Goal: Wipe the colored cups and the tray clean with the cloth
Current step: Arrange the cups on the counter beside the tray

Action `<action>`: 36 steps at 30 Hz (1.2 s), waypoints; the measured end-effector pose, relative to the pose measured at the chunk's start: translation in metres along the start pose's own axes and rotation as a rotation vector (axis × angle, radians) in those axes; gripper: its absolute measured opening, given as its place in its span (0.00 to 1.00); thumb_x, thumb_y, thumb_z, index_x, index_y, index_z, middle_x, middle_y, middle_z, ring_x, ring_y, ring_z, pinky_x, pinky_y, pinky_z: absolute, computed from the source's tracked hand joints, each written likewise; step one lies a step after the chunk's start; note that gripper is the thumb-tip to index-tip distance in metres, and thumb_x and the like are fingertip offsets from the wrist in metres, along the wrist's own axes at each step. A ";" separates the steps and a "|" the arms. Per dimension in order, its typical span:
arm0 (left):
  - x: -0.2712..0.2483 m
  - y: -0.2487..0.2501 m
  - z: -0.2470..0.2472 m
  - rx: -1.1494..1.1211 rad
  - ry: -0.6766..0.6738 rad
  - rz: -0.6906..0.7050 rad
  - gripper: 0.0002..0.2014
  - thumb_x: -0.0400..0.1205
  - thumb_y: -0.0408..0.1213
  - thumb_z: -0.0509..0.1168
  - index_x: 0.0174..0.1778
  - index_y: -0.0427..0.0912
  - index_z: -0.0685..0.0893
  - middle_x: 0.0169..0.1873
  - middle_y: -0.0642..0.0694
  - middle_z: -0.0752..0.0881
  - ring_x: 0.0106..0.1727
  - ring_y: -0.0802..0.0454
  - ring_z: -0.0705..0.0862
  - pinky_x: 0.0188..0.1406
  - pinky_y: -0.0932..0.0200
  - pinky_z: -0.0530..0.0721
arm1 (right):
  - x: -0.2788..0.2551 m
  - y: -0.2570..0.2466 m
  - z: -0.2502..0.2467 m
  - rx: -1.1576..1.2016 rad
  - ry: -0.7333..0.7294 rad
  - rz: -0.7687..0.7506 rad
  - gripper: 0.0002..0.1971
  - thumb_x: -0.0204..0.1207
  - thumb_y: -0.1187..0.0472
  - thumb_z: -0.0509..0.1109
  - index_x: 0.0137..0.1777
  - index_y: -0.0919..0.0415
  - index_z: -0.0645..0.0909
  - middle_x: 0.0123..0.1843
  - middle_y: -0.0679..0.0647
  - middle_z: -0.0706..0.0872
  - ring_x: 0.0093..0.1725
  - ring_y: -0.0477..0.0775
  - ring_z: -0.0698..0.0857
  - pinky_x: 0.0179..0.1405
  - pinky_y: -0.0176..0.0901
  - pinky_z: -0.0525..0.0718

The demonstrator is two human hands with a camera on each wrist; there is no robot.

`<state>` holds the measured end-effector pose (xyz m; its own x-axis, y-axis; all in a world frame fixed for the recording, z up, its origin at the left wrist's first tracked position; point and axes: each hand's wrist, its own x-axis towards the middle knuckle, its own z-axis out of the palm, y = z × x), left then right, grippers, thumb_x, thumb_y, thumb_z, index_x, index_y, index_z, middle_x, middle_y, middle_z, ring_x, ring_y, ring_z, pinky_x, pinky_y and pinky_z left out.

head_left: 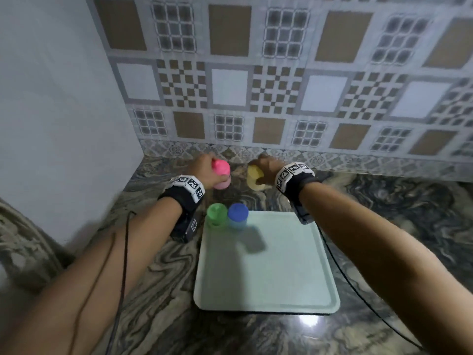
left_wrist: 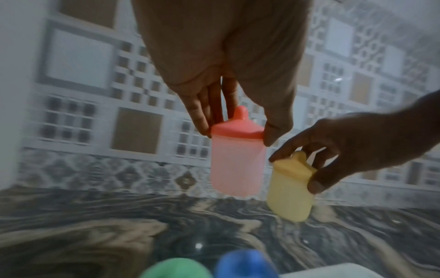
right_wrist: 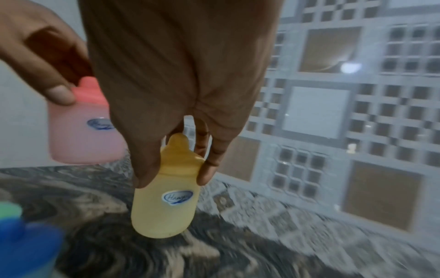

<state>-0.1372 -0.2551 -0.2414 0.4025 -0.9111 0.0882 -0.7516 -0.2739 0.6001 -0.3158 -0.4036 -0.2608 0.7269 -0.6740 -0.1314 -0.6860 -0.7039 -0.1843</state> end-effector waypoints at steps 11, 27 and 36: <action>-0.017 0.072 0.099 0.074 -0.265 0.198 0.23 0.66 0.39 0.81 0.53 0.37 0.83 0.52 0.41 0.88 0.54 0.40 0.85 0.46 0.58 0.74 | -0.096 0.062 0.067 0.077 -0.052 0.195 0.40 0.72 0.59 0.81 0.83 0.59 0.68 0.80 0.70 0.66 0.75 0.70 0.75 0.72 0.50 0.75; -0.022 0.045 0.136 0.425 -0.433 0.169 0.18 0.64 0.46 0.80 0.44 0.44 0.82 0.50 0.40 0.88 0.53 0.38 0.87 0.50 0.54 0.81 | -0.080 0.051 0.094 0.122 -0.122 0.195 0.40 0.64 0.54 0.86 0.77 0.55 0.75 0.71 0.65 0.78 0.69 0.67 0.80 0.65 0.51 0.78; -0.020 0.044 0.139 0.408 -0.429 0.144 0.20 0.66 0.46 0.80 0.48 0.41 0.85 0.51 0.40 0.89 0.54 0.39 0.87 0.51 0.54 0.82 | -0.074 0.049 0.091 0.160 -0.181 0.219 0.42 0.62 0.59 0.88 0.78 0.57 0.75 0.71 0.62 0.82 0.69 0.64 0.82 0.66 0.44 0.77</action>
<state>-0.2510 -0.2916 -0.3278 0.0992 -0.9673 -0.2334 -0.9567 -0.1572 0.2451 -0.3999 -0.3679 -0.3491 0.5663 -0.7448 -0.3529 -0.8234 -0.4928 -0.2812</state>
